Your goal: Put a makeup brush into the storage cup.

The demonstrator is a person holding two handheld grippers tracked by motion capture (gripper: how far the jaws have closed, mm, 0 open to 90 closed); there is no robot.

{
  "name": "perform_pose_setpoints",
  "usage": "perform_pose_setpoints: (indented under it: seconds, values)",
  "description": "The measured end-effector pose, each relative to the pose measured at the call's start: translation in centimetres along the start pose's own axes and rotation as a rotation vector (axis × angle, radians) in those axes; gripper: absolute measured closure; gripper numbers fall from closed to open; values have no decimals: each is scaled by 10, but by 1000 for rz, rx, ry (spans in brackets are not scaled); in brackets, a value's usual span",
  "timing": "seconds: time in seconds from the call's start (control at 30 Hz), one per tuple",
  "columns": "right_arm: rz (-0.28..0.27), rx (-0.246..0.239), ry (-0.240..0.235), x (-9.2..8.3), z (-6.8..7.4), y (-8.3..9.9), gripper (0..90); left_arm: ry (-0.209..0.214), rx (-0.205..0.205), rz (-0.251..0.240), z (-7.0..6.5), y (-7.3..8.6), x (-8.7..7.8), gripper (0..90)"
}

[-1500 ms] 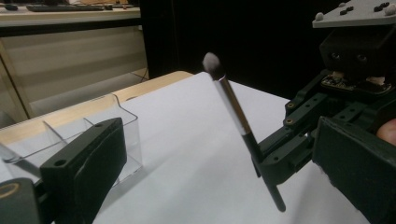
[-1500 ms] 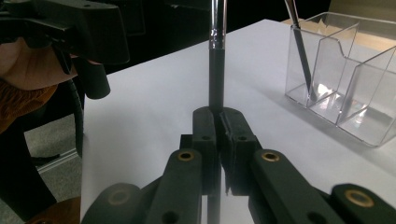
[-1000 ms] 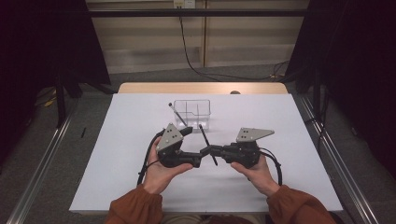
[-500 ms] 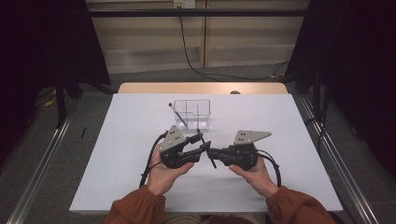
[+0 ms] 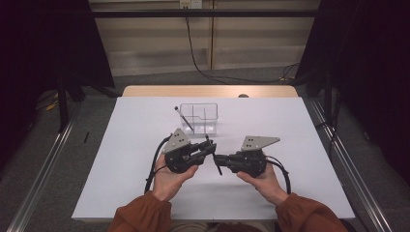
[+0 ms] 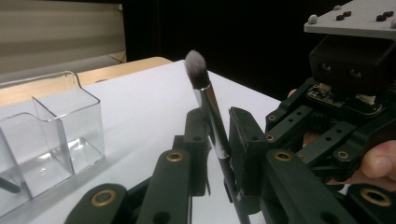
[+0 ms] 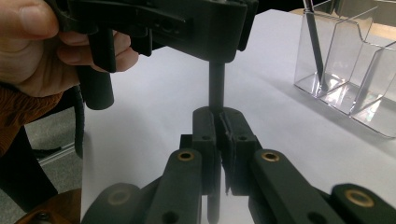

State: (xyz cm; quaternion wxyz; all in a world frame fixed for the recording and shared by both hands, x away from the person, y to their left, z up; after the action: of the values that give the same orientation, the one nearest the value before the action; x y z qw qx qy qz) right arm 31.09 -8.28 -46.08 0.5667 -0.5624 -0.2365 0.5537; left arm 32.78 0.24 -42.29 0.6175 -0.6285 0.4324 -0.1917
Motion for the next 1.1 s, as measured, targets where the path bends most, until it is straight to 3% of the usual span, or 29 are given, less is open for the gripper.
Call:
perform_pose_setpoints:
  seconds: [0.2,0.43,1.1]
  values:
    - [5,16,4,0,-4,3,847,-14,23,7,-3,2,6,795]
    - [-1,14,-4,1,-3,3,843,21,31,5,-11,0,7,838]
    - [-18,31,-27,-2,-4,3,759,31,16,4,-12,-2,8,839]
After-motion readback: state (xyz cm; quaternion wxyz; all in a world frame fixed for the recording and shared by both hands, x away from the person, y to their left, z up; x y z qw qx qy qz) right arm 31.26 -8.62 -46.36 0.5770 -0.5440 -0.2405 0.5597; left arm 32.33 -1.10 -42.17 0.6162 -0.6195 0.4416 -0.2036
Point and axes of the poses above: each handheld gripper's, and its own axes: x roughly forward along the jaws, y roughly out of its underside, z roughly to its left, the point moved 9 cm from there along x, roughly forward along the jaws, and after that the axes turned 7 degrees about -y, right-handed, at the moved point
